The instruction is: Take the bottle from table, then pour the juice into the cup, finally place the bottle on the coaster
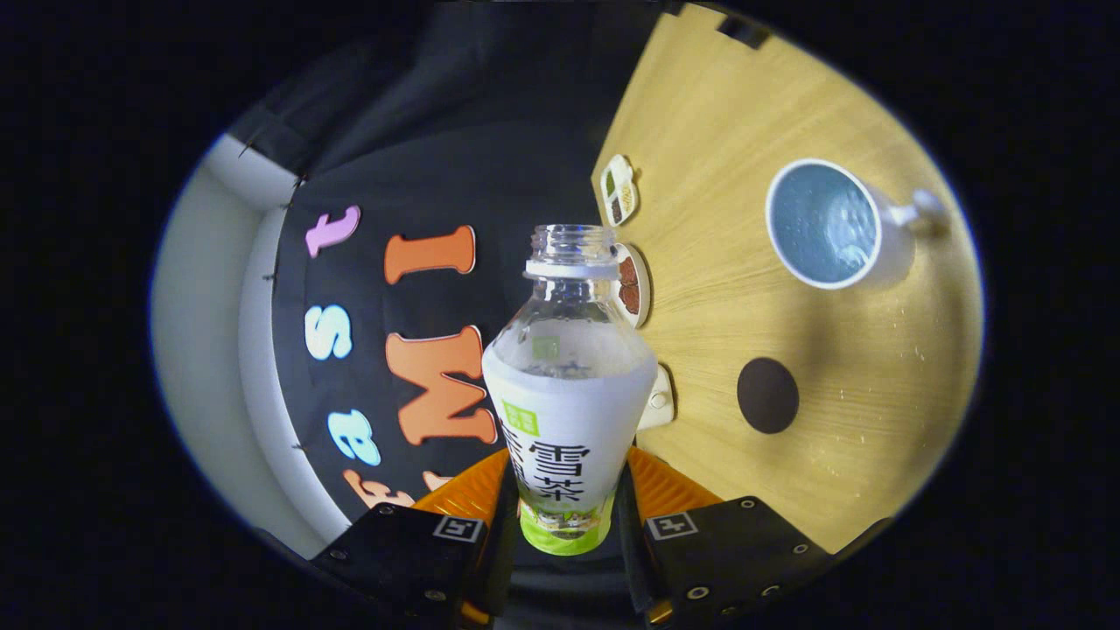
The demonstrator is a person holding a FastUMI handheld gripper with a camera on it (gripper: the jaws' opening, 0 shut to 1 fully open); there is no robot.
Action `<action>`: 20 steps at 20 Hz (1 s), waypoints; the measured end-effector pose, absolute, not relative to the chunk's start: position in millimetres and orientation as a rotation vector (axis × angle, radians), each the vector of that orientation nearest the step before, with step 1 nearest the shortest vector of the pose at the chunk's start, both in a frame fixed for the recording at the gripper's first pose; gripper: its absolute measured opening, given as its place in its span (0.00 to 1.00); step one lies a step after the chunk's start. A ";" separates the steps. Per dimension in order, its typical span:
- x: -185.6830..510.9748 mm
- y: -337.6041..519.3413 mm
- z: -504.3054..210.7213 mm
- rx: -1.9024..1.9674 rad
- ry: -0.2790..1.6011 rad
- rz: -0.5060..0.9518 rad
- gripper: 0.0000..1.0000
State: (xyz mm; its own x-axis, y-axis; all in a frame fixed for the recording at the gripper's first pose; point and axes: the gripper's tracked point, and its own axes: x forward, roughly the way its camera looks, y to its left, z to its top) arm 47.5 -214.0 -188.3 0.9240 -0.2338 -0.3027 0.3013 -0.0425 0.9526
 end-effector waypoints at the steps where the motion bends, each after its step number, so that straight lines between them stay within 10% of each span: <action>1: 45.3 -216.2 -182.9 1.478 0.063 -0.434 0.53; 20: 120.3 -203.9 -248.4 0.195 0.435 -0.485 0.54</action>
